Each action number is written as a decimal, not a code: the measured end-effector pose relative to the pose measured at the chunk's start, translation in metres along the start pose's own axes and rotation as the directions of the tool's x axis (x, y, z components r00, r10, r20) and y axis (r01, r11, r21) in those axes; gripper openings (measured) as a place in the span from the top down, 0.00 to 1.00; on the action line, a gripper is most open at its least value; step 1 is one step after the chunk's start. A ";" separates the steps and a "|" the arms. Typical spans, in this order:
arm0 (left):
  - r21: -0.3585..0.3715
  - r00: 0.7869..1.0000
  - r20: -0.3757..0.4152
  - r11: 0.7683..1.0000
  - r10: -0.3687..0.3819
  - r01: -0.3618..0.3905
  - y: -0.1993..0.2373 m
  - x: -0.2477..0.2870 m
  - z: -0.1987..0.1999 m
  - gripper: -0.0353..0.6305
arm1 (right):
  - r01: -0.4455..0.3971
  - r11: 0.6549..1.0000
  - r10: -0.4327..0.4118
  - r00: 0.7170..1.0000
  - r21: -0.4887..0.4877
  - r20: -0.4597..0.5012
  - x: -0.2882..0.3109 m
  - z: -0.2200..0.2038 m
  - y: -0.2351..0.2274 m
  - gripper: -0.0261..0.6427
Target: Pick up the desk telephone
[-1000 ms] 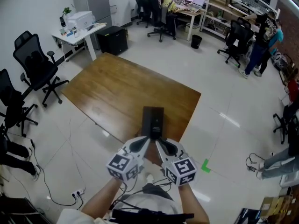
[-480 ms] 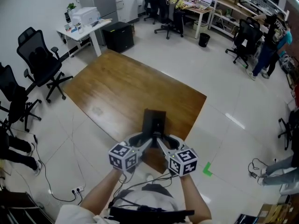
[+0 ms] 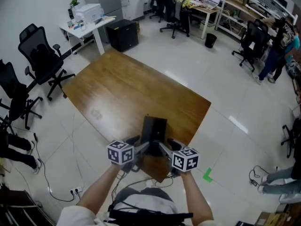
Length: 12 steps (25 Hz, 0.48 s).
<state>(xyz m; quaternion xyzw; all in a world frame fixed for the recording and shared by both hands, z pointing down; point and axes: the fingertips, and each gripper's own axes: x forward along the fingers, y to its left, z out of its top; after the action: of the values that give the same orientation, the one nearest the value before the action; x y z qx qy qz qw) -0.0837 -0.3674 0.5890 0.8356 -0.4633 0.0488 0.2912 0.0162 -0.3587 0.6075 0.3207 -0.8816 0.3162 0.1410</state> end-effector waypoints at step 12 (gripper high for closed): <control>-0.114 0.984 -0.148 0.990 -0.100 0.083 0.034 0.047 -0.025 0.49 | -0.122 0.970 0.141 0.987 0.212 -0.075 0.055 0.005 -0.028 0.52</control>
<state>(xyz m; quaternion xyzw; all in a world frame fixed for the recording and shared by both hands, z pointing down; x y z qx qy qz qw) -0.0790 -0.4028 0.6414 0.8329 -0.4026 0.0745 0.3723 -0.0078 -0.4046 0.6418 0.2600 -0.8562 0.4287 0.1248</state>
